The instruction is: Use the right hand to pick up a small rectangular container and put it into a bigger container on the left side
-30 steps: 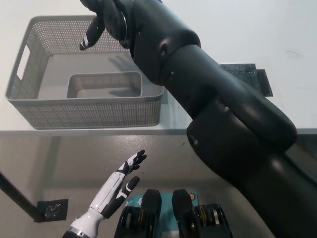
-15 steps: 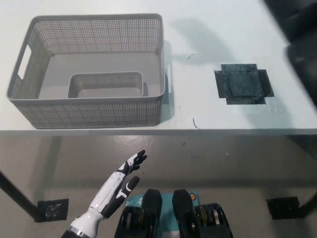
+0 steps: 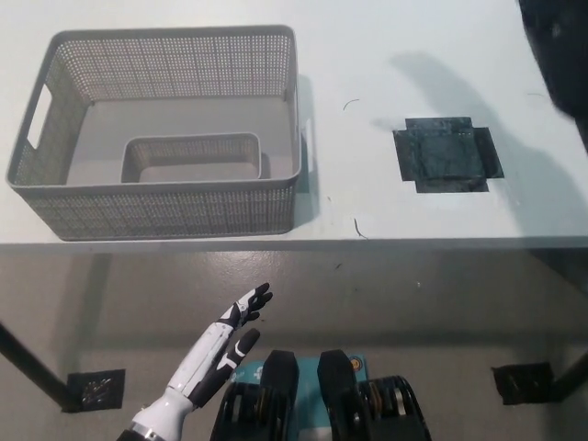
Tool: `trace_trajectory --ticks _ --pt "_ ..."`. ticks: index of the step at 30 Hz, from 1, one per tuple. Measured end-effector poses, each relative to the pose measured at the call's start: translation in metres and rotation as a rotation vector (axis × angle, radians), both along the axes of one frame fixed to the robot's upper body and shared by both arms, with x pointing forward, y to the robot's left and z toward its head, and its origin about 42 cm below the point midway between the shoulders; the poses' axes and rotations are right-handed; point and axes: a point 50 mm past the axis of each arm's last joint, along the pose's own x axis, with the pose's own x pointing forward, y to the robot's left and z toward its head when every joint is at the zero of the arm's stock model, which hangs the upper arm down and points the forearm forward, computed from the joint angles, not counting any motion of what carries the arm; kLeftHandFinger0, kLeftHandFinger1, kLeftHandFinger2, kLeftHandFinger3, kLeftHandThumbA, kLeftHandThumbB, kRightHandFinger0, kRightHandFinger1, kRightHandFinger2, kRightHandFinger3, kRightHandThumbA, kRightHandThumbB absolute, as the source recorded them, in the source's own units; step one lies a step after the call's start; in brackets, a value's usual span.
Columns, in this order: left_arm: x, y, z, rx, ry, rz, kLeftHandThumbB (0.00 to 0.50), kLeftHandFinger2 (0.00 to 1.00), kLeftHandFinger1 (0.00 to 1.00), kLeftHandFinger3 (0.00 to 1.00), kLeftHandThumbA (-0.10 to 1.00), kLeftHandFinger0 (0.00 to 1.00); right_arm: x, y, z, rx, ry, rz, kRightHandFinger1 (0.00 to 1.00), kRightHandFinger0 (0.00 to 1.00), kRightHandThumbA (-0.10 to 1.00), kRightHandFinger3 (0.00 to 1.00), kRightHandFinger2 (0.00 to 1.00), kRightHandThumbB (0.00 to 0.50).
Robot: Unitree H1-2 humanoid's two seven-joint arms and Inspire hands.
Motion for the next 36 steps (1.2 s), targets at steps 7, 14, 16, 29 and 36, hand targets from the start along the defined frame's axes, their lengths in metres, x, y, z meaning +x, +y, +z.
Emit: trace_trajectory --ticks 7,14,16,29,36 --pt "-0.001 0.0 -0.002 0.0 0.007 0.001 0.279 1.0 1.0 1.0 1.0 1.0 -0.031 -0.033 -0.109 0.085 0.137 -0.008 1.0 1.0 1.0 1.0 1.0 0.309" --pt "-0.003 0.0 -0.006 -0.002 0.02 0.004 0.294 1.0 1.0 1.0 1.0 1.0 -0.094 -0.054 -0.211 0.167 0.282 0.009 1.0 1.0 0.95 1.0 1.0 0.297" --pt "-0.004 -0.001 -0.006 -0.002 0.023 0.004 0.281 1.0 1.0 1.0 1.0 1.0 -0.117 -0.058 -0.233 0.195 0.318 0.019 1.0 1.0 0.93 1.0 1.0 0.304" --pt "-0.011 0.001 -0.017 -0.001 0.058 0.012 0.241 1.0 1.0 1.0 1.0 1.0 -0.256 -0.041 -0.291 0.494 0.444 0.157 1.0 1.0 1.0 1.0 1.0 0.254" --pt "-0.012 0.0 -0.017 -0.003 0.061 0.014 0.243 1.0 1.0 1.0 1.0 1.0 -0.276 -0.022 -0.312 0.746 0.529 0.162 1.0 1.0 1.0 1.0 1.0 0.103"
